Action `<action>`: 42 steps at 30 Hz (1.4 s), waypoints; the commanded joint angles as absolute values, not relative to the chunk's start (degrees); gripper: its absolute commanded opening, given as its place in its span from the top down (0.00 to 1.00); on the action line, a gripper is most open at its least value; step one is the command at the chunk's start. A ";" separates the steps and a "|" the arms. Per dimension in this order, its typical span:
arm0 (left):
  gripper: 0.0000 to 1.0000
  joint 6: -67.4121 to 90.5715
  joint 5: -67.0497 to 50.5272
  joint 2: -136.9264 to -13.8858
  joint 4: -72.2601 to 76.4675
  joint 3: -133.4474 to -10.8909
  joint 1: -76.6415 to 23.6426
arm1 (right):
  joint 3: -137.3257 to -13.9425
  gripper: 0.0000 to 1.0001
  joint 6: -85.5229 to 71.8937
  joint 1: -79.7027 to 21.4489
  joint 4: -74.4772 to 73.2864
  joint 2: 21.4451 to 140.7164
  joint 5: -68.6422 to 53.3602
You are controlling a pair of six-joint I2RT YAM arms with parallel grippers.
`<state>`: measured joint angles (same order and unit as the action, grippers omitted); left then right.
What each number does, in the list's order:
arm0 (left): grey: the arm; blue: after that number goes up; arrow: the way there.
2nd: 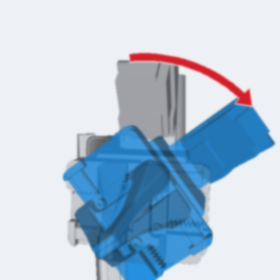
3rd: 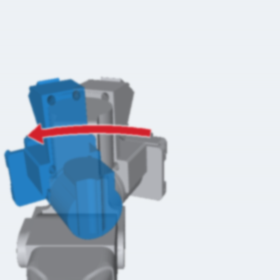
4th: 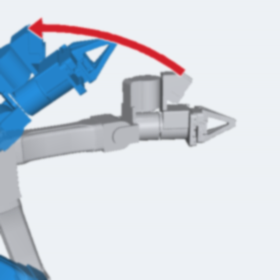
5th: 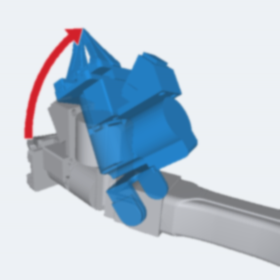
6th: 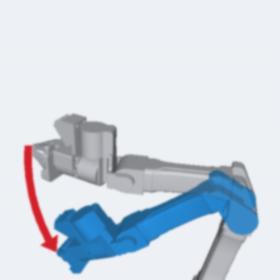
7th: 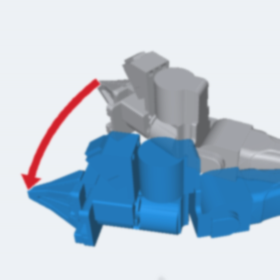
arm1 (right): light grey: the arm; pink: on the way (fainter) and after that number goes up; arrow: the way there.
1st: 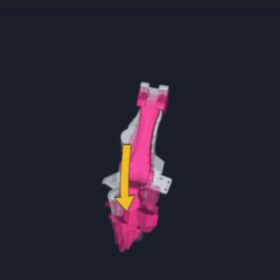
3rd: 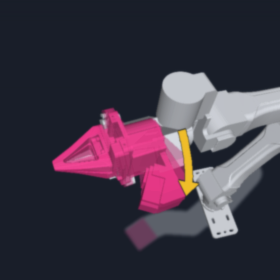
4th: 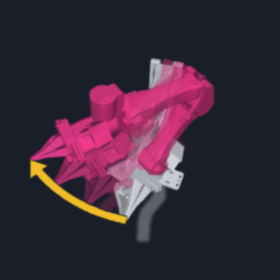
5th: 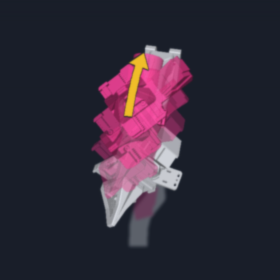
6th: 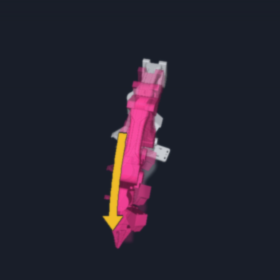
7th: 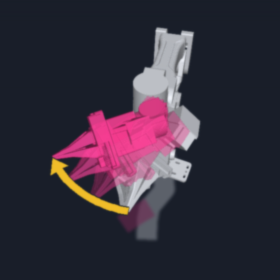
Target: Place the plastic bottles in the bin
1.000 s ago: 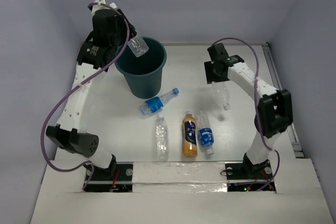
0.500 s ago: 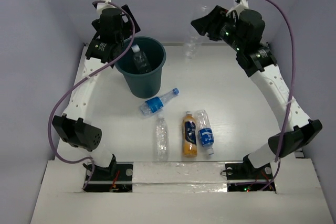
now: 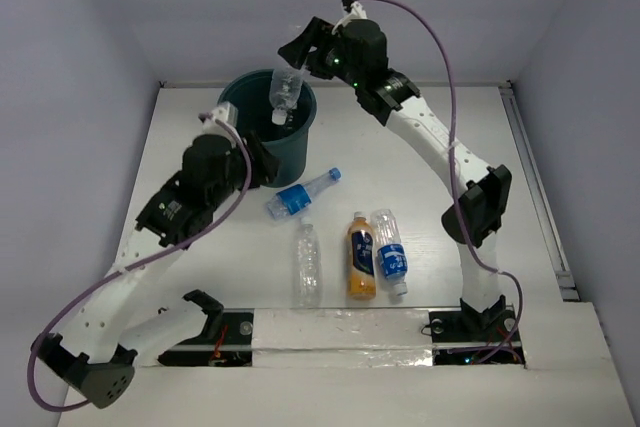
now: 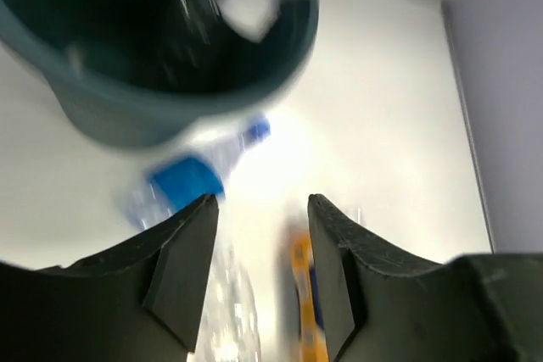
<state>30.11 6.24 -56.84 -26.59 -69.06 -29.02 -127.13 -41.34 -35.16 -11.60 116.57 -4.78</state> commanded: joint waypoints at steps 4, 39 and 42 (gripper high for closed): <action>0.39 44.62 0.35 -50.46 -29.36 -49.41 -39.80 | -131.74 0.08 -37.53 -37.96 -15.19 117.60 -3.34; 0.67 43.06 0.88 -70.59 -21.95 -46.92 -47.37 | -44.03 0.06 -36.04 -36.83 -29.09 67.31 5.98; 0.67 43.16 1.66 -64.70 -25.92 -53.86 -47.37 | -45.70 0.06 -34.19 -36.83 -28.74 72.67 6.58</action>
